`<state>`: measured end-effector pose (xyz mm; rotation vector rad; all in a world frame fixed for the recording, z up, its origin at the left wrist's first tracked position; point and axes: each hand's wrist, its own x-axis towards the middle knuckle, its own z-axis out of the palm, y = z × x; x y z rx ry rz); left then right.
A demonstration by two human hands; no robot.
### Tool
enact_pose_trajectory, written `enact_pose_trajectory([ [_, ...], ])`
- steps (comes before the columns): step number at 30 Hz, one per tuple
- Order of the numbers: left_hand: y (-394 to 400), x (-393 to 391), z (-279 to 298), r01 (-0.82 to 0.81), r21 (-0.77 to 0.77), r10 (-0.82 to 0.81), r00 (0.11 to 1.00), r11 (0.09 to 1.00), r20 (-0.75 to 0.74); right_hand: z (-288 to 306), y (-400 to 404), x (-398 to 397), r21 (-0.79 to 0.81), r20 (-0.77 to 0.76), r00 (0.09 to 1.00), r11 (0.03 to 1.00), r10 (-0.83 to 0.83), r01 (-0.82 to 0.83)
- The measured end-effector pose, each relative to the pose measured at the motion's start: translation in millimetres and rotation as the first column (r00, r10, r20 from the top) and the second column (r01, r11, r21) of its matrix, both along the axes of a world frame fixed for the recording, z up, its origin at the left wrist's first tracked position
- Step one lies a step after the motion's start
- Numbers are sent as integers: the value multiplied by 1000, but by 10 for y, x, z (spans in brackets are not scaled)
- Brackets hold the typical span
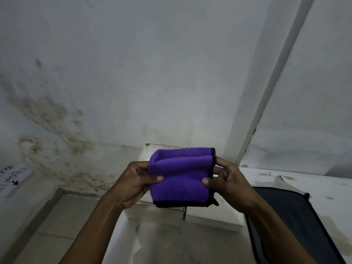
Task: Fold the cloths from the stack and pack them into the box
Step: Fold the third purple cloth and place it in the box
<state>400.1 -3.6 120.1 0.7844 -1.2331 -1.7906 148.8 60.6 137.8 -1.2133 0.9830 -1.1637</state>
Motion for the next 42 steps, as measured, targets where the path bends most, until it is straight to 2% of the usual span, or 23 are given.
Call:
enact_pose_trajectory([
  [2,-12,48,-2,20,-43,-20,1000,999,-7,-9,-29,17,-58,-26,999,998,-33,31],
  [6,-25,107,23,68,-41,-69,997,997,-18,-66,-94,75,-20,33,998,998,-61,62],
  [8,-41,186,22,76,-75,-71,995,994,72,-108,-107,105,7,72,997,1000,-25,25],
  [13,-35,368,84,272,-146,-207,913,951,352,-267,-167,182,179,171,985,984,-17,-15],
  [15,-22,404,106,324,-112,-260,887,939,380,-309,-208,216,260,193,980,966,-48,-4],
  [17,-4,422,83,354,-82,-307,889,932,340,-335,-247,231,363,242,967,932,-86,-8],
  [20,12,396,-30,228,-65,-190,913,971,360,-351,-280,281,442,283,955,896,-90,-47],
  [23,-31,375,-143,68,-98,-15,887,993,462,-423,-335,360,374,178,983,927,-43,-28],
  [25,-62,398,-185,23,-74,13,890,997,456,-511,-388,370,356,124,991,935,-43,-4],
  [30,-106,394,-280,-136,41,111,920,990,376,-662,-483,398,460,112,992,888,-62,4],
  [33,-181,378,-412,-225,48,188,898,973,399,-759,-545,473,538,78,995,843,-61,9],
  [36,-317,359,-589,-215,-38,205,845,976,493,-830,-646,564,605,-28,995,790,-99,96],
  [38,-433,329,-685,-185,-135,229,795,973,562,-854,-738,645,597,-113,986,786,-119,163],
  [42,-779,194,-817,-93,-350,332,605,932,723,-896,-1041,809,465,-311,924,813,-221,350],
])
